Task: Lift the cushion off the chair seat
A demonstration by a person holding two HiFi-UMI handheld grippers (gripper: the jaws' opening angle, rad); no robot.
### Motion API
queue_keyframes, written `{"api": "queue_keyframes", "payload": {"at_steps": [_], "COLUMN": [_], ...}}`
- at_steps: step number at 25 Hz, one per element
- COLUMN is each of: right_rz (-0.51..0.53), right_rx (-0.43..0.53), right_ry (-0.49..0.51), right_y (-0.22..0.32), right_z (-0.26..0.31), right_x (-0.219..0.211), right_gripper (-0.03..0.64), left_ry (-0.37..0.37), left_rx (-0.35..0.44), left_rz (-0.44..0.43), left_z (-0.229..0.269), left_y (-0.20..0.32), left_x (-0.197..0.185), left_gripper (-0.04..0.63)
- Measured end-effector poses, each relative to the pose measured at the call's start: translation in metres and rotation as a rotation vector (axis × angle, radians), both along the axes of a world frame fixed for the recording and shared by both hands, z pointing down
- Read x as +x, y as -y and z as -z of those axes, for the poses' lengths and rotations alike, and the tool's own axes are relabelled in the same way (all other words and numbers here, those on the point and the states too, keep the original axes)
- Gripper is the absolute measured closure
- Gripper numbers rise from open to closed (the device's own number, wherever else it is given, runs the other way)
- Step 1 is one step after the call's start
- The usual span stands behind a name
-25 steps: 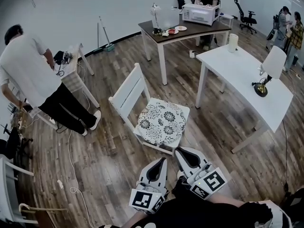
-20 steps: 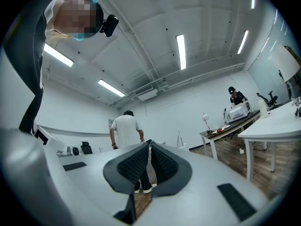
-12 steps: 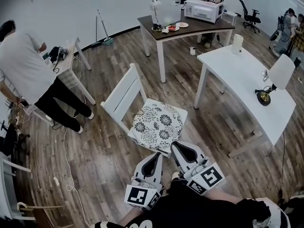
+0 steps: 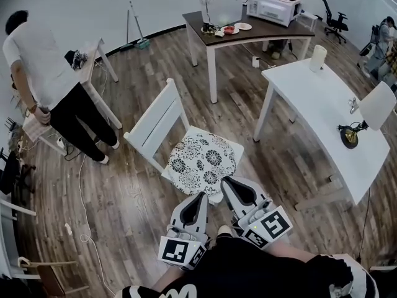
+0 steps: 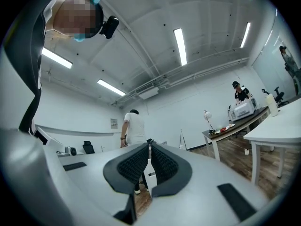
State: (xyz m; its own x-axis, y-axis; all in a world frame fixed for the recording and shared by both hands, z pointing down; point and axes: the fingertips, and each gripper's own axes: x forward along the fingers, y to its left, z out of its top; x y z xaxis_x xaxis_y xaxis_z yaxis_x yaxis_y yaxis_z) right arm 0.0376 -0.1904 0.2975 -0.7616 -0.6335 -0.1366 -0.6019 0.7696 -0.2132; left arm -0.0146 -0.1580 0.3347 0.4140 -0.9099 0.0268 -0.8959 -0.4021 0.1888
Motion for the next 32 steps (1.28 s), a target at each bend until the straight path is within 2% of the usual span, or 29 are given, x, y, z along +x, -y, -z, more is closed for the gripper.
{"api": "queue_keyframes", "payload": {"at_steps": [15, 26, 32], "right_rz": [0.090, 0.049, 0.044], "right_rx": [-0.071, -0.116, -0.148], "right_ry": [0.001, -0.026, -0.059], "right_y": [0.028, 0.052, 0.065], "right_z": [-0.025, -0.046, -0.063], "right_x": [-0.015, -0.024, -0.043], "right_gripper": [0.584, 0.584, 0.584], "left_ry": [0.002, -0.001, -0.010], "left_rx": [-0.072, -0.103, -0.125], "left_rz": [0.108, 0.085, 0.062], "left_z": [-0.023, -0.040, -0.048], "left_y": [0.019, 0.045, 0.059], "left_x": [-0.016, -0.035, -0.049], "left_gripper": [0.594, 0.594, 0.594]}}
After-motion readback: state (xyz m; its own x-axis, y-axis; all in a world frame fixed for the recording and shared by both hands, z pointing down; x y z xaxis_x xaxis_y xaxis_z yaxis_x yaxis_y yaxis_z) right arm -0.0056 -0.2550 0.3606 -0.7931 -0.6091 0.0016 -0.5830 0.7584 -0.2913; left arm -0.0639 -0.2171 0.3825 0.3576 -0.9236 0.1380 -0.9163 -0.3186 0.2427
